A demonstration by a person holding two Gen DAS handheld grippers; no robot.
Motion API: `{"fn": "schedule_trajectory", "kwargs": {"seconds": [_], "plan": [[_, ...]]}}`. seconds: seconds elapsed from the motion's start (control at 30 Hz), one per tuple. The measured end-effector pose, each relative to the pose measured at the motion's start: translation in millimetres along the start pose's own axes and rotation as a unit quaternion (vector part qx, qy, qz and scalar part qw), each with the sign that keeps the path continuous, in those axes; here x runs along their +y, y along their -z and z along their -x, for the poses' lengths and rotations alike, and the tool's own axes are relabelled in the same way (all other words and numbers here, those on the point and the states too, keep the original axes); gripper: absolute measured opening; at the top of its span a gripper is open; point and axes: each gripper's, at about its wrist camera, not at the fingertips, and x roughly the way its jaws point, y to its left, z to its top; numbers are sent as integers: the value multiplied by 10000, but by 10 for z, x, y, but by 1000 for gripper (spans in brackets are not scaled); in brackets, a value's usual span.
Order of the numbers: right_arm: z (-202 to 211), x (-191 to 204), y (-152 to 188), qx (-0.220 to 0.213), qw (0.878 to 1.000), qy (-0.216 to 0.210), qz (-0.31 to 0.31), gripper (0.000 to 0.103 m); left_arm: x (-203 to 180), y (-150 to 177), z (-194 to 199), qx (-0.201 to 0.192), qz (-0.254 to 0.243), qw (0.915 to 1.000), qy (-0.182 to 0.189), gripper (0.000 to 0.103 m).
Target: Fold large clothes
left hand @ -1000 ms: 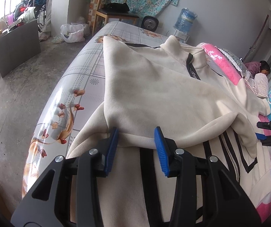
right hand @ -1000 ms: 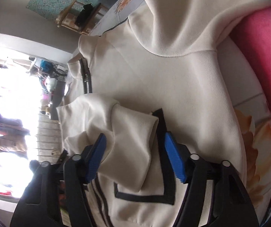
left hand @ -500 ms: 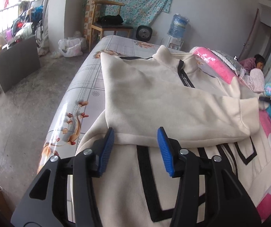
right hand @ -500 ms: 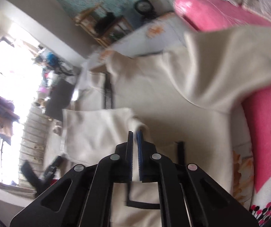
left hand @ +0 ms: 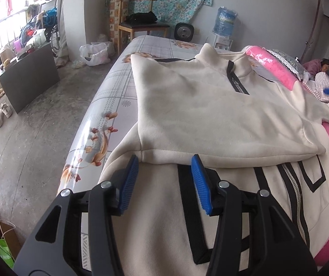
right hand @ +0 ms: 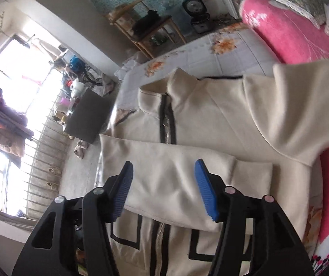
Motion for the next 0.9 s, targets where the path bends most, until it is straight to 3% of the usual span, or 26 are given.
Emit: {"fn": "schedule_trajectory", "kwargs": {"seconds": [0.17, 0.23, 0.43, 0.57, 0.6, 0.67, 0.8, 0.83, 0.9], "plan": [[-91, -797, 489, 379, 9904, 214, -1314, 56, -35, -9, -143, 223, -60, 9997, -99, 46], [-95, -978, 597, 351, 9874, 196, -1533, 56, -22, -2, -166, 263, -21, 9996, -107, 46], [-235, -1173, 521, 329, 9864, 186, -1598, 56, 14, 12, -202, 344, 94, 9993, -91, 47], [-437, -1139, 410, 543, 9893, -127, -1352, 56, 14, 24, -206, 340, 109, 9993, -127, 47], [-441, -1084, 390, 566, 9918, 12, -1148, 54, 5, 25, -208, 337, 93, 9993, -151, 47], [-439, -986, 381, 572, 9941, 480, -790, 22, -6, 28, -204, 323, 66, 9993, -184, 47], [-185, -737, 335, 200, 9977, 552, -343, 11, 29, 28, -130, 168, 132, 9997, -91, 46], [-101, -651, 307, 98, 9988, 413, -239, 6, 44, 33, -93, 112, 150, 9998, -49, 46], [46, -435, 219, -58, 9999, 92, -96, 6, 61, 41, -11, 14, 164, 9999, 33, 47]]}}
